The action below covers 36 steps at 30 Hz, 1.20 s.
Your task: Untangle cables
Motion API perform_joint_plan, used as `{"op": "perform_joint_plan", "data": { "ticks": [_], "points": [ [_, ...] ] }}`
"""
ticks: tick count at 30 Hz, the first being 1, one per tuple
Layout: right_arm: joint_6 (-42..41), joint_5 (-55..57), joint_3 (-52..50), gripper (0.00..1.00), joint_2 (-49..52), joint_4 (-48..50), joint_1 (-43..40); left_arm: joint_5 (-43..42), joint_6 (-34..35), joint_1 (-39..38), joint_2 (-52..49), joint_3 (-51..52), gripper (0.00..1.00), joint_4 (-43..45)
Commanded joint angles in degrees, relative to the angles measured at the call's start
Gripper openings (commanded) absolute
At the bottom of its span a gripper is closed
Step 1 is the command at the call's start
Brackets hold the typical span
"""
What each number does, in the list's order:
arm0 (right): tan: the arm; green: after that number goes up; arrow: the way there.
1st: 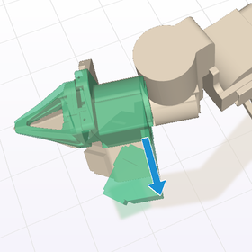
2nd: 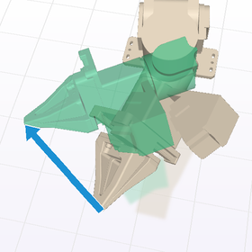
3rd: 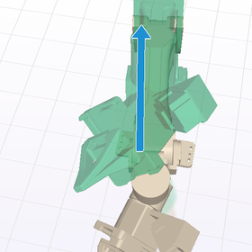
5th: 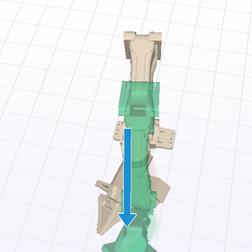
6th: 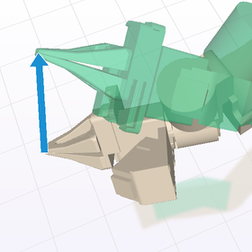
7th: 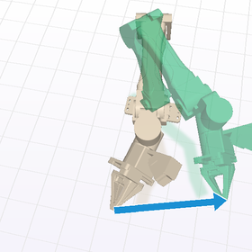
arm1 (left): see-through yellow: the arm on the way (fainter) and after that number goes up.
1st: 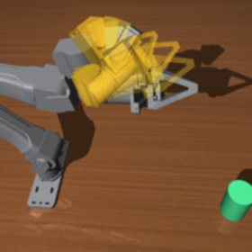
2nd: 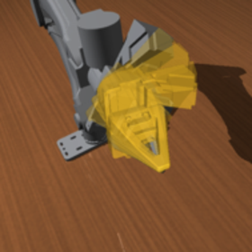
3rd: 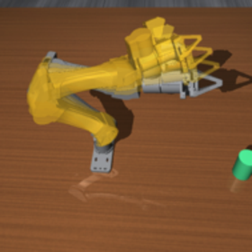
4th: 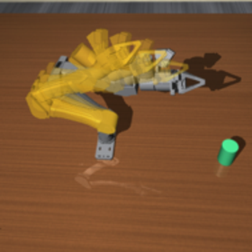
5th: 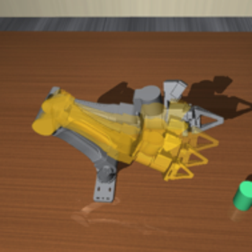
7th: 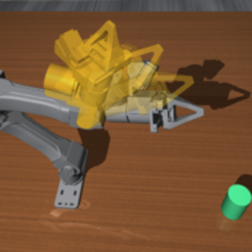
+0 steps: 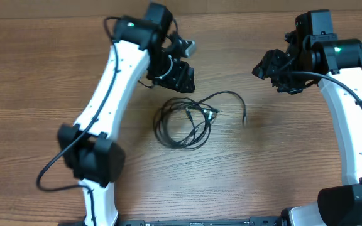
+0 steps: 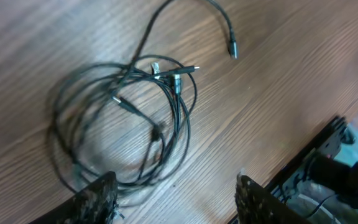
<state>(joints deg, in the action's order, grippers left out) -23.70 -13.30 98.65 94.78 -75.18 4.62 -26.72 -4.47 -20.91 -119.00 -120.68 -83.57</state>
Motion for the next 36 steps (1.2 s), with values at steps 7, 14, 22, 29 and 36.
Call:
{"op": "perform_joint_plan", "data": {
  "ticks": [7,14,22,29,36],
  "points": [
    [1.73,-0.22,0.72,0.62,-0.52,-0.13,-0.04,11.08,-2.82,-1.07,-11.85,-0.11,0.54,-0.44],
    [1.73,0.39,0.70,0.62,-0.50,-0.17,-0.04,17.27,-2.82,-0.85,-11.96,0.48,0.53,-0.44],
    [1.75,0.39,0.68,0.62,-0.48,-0.22,-0.04,19.50,-2.80,-0.90,-11.96,8.31,0.47,2.16],
    [1.73,0.37,0.68,0.62,-0.48,-0.22,-0.04,17.92,-1.51,-0.90,-11.96,14.75,0.45,8.92],
    [1.73,0.37,0.68,0.62,-0.48,-0.26,-0.04,12.13,-1.51,-1.27,-11.96,15.52,0.29,11.30]
  ]
}}
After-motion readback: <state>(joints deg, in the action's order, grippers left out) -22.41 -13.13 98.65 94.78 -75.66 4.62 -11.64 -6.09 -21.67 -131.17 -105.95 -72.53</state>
